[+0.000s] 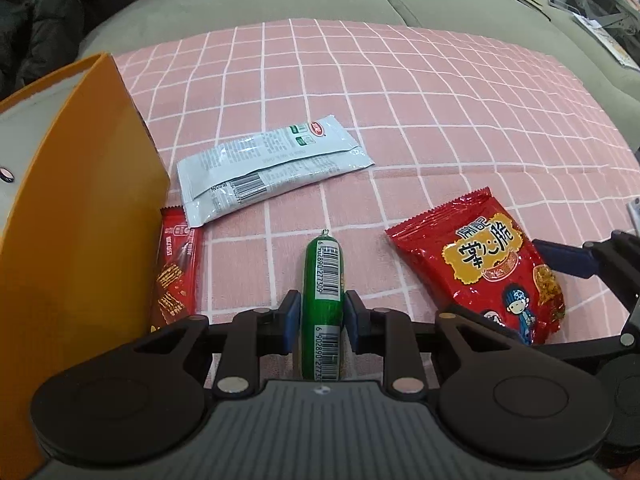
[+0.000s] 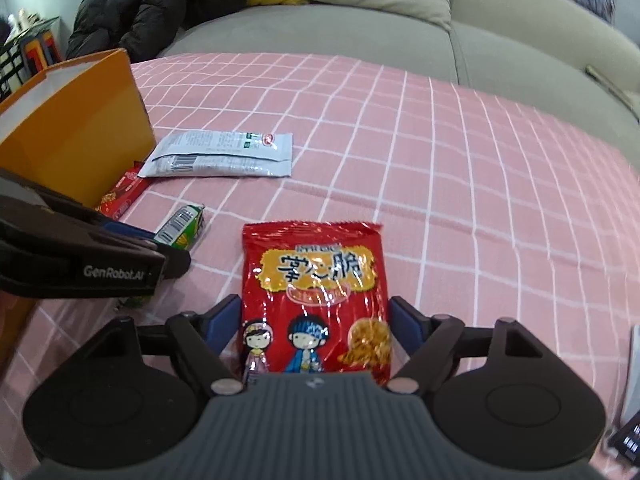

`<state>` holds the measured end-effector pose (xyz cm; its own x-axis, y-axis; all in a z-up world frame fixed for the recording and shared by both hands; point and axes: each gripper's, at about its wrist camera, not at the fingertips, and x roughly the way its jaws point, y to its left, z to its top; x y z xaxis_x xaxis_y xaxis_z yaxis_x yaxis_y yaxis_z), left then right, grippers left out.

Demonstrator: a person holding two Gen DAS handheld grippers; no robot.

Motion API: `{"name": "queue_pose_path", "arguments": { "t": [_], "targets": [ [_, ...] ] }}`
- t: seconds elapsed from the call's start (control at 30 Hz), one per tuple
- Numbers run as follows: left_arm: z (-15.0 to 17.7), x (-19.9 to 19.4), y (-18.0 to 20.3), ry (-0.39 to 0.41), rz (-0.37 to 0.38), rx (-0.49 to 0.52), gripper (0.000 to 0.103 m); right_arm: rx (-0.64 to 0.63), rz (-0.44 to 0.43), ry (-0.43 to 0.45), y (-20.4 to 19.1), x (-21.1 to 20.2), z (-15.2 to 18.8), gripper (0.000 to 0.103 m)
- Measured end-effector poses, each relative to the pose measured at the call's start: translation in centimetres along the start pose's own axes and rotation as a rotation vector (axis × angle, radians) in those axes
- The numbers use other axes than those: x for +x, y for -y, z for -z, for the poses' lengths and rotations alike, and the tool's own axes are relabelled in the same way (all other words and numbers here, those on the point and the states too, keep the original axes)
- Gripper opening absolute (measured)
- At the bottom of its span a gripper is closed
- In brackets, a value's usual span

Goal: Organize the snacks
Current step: 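Lift the sausage stick with left tool while right tool lifts the red bag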

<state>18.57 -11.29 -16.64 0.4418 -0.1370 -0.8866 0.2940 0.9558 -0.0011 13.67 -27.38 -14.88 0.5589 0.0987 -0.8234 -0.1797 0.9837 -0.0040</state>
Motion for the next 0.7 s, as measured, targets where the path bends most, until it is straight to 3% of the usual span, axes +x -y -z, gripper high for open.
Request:
{"name": "queue_pose_path", "arguments": {
  "t": [0.17, 0.27, 0.4, 0.5, 0.53, 0.6, 0.7],
  "targets": [
    [0.71, -0.22, 0.62, 0.046, -0.049, 0.038, 0.031, 0.0, 0.008, 0.003, -0.16, 0.45, 0.25, 0.076],
    [0.91, -0.39, 0.59, 0.05, -0.064, 0.037, 0.036, 0.046, -0.01, -0.024, 0.27, 0.89, 0.49, 0.076],
    [0.87, -0.27, 0.47, 0.047, -0.088, 0.035, 0.051, 0.015, 0.009, -0.029, -0.17, 0.88, 0.59, 0.076],
    [0.87, -0.32, 0.35, 0.046, -0.09, 0.037, 0.052, 0.024, 0.012, -0.03, -0.17, 0.97, 0.52, 0.076],
    [0.86, -0.33, 0.41, 0.047, -0.089, 0.047, 0.05, 0.025, 0.014, -0.031, -0.19, 0.99, 0.46, 0.076],
    [0.8, -0.27, 0.46, 0.052, -0.051, 0.056, 0.027, 0.03, 0.02, -0.03, -0.24, 0.99, 0.37, 0.073],
    [0.71, -0.23, 0.48, 0.048, -0.029, 0.049, 0.025, 0.021, 0.022, -0.04, -0.28, 0.98, 0.15, 0.07]
  ]
}}
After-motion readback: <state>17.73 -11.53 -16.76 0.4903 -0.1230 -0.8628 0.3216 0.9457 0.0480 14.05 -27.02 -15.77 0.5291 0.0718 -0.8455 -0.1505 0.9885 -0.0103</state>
